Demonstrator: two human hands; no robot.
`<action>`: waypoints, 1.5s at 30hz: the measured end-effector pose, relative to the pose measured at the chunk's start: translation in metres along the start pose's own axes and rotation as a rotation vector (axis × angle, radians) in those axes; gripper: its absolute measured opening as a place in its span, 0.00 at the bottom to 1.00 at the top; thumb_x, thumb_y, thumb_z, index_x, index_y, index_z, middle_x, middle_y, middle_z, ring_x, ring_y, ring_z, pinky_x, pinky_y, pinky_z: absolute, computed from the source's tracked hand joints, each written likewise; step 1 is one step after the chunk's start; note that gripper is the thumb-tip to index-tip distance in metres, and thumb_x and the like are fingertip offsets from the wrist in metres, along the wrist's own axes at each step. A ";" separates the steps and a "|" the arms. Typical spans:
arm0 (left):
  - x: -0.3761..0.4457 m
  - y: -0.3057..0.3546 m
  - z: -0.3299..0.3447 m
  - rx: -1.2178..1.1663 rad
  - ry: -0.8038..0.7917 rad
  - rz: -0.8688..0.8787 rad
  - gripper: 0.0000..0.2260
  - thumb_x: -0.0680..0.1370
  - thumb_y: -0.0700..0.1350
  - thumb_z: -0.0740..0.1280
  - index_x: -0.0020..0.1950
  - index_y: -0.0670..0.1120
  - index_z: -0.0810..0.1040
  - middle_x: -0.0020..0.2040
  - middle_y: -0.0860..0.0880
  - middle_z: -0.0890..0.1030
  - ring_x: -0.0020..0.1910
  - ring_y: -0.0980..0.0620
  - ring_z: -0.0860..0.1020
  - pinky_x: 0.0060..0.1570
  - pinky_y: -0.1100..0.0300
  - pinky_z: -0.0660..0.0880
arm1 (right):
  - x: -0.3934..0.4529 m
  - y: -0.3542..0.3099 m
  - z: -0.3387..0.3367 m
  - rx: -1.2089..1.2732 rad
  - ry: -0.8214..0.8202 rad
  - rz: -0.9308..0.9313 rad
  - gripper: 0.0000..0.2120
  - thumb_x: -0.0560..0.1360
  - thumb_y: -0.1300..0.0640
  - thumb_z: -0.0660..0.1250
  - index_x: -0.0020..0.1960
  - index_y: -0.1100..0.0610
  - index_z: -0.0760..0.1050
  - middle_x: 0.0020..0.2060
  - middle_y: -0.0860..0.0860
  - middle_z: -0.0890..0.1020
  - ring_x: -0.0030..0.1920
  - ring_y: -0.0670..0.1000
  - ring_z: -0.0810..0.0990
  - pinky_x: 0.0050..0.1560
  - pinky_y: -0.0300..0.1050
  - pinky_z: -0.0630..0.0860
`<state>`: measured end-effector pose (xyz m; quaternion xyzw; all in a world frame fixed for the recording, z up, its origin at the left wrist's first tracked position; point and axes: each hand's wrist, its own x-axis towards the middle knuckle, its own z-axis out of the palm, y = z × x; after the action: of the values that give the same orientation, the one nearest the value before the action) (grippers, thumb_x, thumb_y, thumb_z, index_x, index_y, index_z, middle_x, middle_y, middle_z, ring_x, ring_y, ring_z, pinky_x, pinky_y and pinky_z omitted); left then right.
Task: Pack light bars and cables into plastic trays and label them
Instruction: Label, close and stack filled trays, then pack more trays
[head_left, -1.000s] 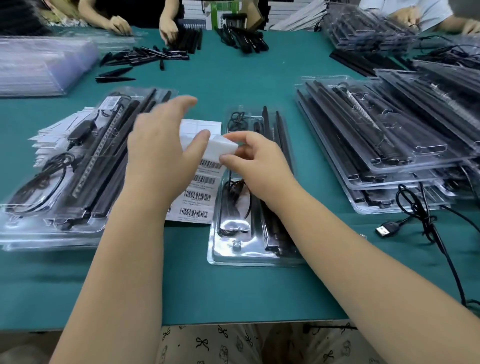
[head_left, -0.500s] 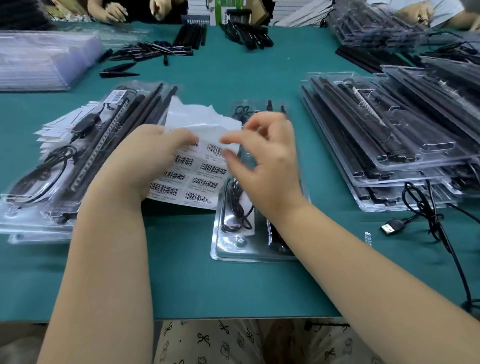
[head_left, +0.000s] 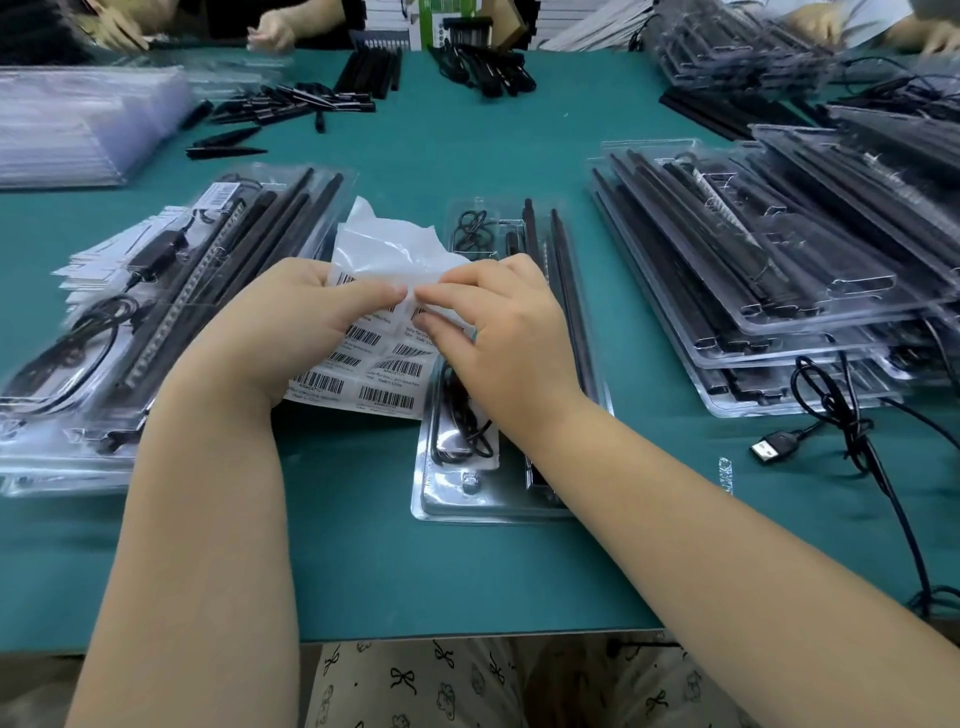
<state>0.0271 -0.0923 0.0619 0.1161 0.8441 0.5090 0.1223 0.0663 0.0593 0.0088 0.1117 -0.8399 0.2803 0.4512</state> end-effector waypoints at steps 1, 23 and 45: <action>0.001 -0.001 -0.001 0.010 0.004 -0.013 0.08 0.72 0.54 0.71 0.38 0.52 0.85 0.38 0.45 0.85 0.41 0.42 0.84 0.52 0.42 0.78 | 0.000 0.000 0.000 0.000 -0.002 0.006 0.05 0.68 0.62 0.74 0.43 0.62 0.84 0.38 0.56 0.82 0.39 0.60 0.76 0.42 0.50 0.76; 0.018 -0.011 0.013 0.278 0.472 0.154 0.10 0.72 0.47 0.70 0.50 0.44 0.79 0.44 0.44 0.82 0.44 0.43 0.80 0.47 0.45 0.78 | 0.001 -0.002 -0.015 0.311 -0.104 0.160 0.05 0.65 0.67 0.68 0.34 0.60 0.73 0.36 0.51 0.75 0.39 0.50 0.72 0.42 0.41 0.70; 0.030 -0.008 0.087 1.089 -0.164 0.358 0.36 0.75 0.66 0.41 0.78 0.49 0.53 0.77 0.43 0.57 0.77 0.45 0.50 0.74 0.46 0.42 | 0.080 0.061 -0.010 0.583 -0.056 1.190 0.06 0.71 0.55 0.72 0.43 0.57 0.78 0.36 0.50 0.76 0.35 0.46 0.71 0.34 0.38 0.71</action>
<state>0.0265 -0.0139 0.0129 0.3424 0.9393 0.0036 0.0219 0.0012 0.1204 0.0564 -0.2466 -0.6593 0.6945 0.1489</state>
